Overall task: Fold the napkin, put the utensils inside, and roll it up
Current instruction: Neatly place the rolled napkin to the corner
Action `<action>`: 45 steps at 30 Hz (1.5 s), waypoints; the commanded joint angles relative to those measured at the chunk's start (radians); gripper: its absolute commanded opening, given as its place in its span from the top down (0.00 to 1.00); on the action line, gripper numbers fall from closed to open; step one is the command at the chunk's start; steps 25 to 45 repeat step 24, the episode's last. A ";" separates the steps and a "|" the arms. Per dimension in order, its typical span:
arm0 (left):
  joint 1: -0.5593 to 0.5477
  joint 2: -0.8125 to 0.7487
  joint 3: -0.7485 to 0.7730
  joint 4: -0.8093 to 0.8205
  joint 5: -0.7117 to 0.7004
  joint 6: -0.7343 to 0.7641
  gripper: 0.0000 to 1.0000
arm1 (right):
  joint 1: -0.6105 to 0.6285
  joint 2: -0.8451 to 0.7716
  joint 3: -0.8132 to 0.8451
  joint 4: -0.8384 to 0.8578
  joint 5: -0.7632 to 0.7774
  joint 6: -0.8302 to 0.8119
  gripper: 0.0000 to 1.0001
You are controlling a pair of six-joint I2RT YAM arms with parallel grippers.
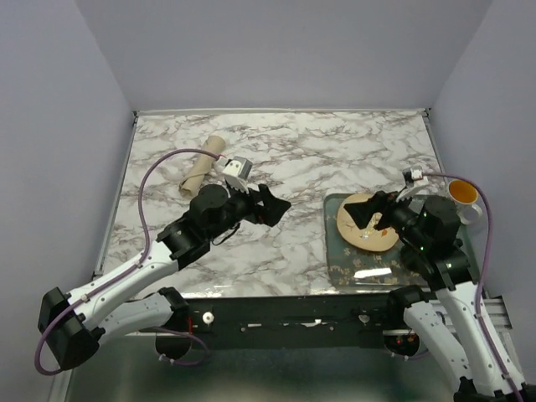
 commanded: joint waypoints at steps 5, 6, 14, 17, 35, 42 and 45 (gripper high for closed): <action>-0.003 -0.189 -0.158 0.245 -0.149 -0.057 0.01 | 0.001 -0.220 -0.126 0.011 0.130 0.068 0.00; -0.005 -0.209 -0.175 0.257 -0.155 -0.058 0.01 | 0.003 -0.219 -0.131 0.012 0.133 0.068 0.00; -0.005 -0.175 -0.126 0.221 -0.143 -0.050 0.01 | 0.001 -0.176 -0.120 0.049 0.147 0.086 0.00; -0.005 -0.175 -0.125 0.213 -0.152 -0.050 0.01 | 0.001 -0.183 -0.137 0.067 0.158 0.109 0.00; -0.005 -0.192 -0.123 0.207 -0.188 -0.044 0.01 | 0.001 -0.213 -0.145 0.089 0.116 0.094 0.00; -0.005 -0.192 -0.123 0.207 -0.188 -0.044 0.01 | 0.001 -0.213 -0.145 0.089 0.116 0.094 0.00; -0.005 -0.192 -0.123 0.207 -0.188 -0.044 0.01 | 0.001 -0.213 -0.145 0.089 0.116 0.094 0.00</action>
